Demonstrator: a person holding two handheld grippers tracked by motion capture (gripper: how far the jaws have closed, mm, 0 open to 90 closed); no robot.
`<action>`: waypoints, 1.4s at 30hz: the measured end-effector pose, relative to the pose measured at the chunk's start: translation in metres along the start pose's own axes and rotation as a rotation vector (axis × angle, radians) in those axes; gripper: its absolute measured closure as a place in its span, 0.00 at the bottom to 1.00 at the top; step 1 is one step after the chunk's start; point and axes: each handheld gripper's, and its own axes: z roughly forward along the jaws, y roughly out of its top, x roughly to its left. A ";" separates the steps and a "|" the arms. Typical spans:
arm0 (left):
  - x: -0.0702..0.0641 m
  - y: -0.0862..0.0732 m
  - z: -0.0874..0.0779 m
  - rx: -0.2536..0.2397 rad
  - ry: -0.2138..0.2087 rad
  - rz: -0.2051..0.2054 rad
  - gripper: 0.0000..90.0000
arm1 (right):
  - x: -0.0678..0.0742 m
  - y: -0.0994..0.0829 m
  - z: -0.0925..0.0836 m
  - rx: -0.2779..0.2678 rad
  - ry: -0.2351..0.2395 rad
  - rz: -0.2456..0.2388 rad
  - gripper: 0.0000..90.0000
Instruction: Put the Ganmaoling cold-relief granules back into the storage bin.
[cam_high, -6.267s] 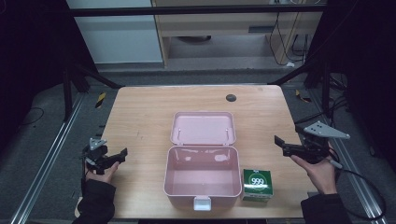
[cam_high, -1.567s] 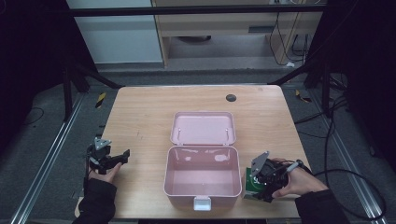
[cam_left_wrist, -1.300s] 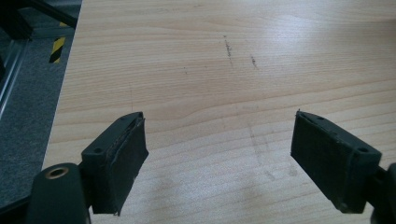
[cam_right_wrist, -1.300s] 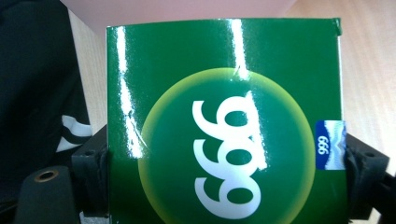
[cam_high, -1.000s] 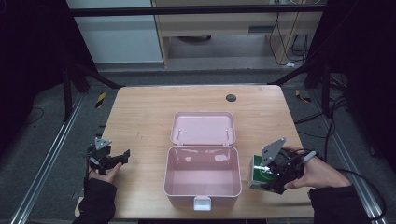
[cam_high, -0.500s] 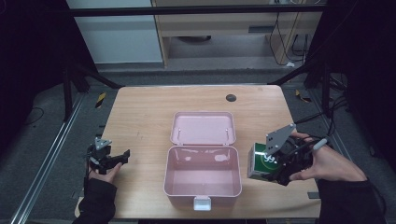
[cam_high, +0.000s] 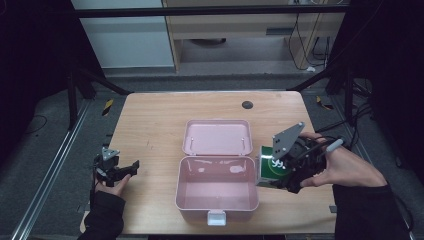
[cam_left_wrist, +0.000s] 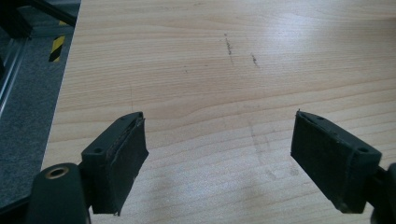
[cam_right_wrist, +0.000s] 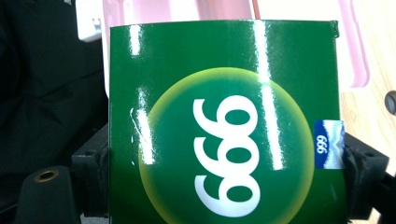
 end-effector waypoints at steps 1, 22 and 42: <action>0.000 0.000 0.000 0.000 0.000 0.000 0.19 | 0.000 0.002 0.000 -0.001 0.002 0.000 0.17; 0.000 0.000 0.000 -0.001 -0.002 0.002 0.20 | -0.002 0.048 0.029 -0.014 0.031 -0.052 0.17; 0.000 0.000 0.000 -0.003 -0.002 0.001 0.20 | -0.001 0.052 0.066 0.009 0.057 -0.068 0.17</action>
